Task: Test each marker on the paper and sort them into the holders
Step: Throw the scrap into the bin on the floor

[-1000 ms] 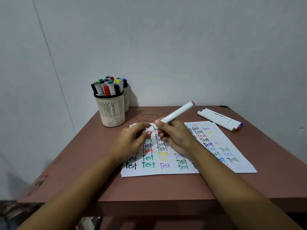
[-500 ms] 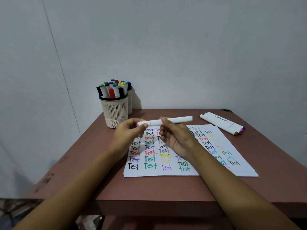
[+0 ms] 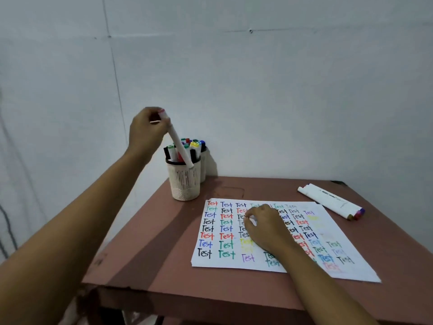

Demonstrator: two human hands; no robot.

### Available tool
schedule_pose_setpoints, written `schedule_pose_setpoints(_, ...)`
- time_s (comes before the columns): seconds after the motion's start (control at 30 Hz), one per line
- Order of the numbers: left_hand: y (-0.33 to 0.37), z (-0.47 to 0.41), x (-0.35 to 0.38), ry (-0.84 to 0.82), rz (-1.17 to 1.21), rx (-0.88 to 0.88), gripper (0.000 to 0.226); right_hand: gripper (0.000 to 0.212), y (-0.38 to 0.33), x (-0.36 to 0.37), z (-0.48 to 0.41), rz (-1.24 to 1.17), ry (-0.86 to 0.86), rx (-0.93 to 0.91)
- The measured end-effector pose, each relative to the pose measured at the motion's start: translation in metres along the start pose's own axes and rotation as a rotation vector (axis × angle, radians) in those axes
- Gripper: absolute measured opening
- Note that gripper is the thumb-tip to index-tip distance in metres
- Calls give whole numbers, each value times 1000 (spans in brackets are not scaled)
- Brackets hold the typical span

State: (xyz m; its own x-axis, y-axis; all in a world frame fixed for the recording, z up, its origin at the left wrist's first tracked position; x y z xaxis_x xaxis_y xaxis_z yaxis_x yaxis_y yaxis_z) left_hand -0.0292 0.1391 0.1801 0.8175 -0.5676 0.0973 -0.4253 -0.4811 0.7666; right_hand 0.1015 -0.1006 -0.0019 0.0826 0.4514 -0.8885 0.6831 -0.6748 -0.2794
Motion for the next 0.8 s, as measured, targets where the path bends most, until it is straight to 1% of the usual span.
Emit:
schedule_pose_setpoints(0.2, 17, -40, -2, 5, -145, 109, 27, 29, -5, -2, -1, 18, -3, -26)
schedule_pose_setpoints(0.33, 12, -41, 12, -35, -230, 125, 25, 31, -6, -3, -1, 46, -5, -30)
schedule_pose_setpoints(0.47, -8, -22, 28, -116, -416, 135, 29, 31, -6, -2, -2, 51, -17, -28)
schedule_pose_setpoints(0.53, -19, -14, 32, -173, -548, 154, 23, 31, -7, -3, -2, 46, -19, -27)
schedule_pose_setpoints(0.6, -29, -8, 34, -227, -770, 200, 20, 31, -6, -4, -2, 39, -19, -22)
schedule_pose_setpoints(0.67, -39, -1, 38, -298, -1006, 268, 27, 30, -6, -4, -1, 34, -23, -23)
schedule_pose_setpoints(0.73, -45, 5, 38, -315, -1072, 291, 30, 30, -5, -3, 0, 38, -29, -24)
schedule_pose_setpoints(0.8, -44, 9, 38, -274, -1020, 354, 30, 30, -6, -4, -1, 37, -20, -26)
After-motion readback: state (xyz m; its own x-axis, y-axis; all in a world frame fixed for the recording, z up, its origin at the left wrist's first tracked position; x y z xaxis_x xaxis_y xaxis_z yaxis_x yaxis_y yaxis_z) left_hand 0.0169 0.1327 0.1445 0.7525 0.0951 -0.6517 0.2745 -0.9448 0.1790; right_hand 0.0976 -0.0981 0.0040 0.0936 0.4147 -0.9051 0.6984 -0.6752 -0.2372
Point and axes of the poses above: each hand's wrist, its own z-axis away from the middle knuckle, its own x-axis out of the palm, y = z × x, the point moved 5 cm from there along -z, towards the middle knuckle, and after that the axes turned 11 degrees about z, right-handed, at the moved point
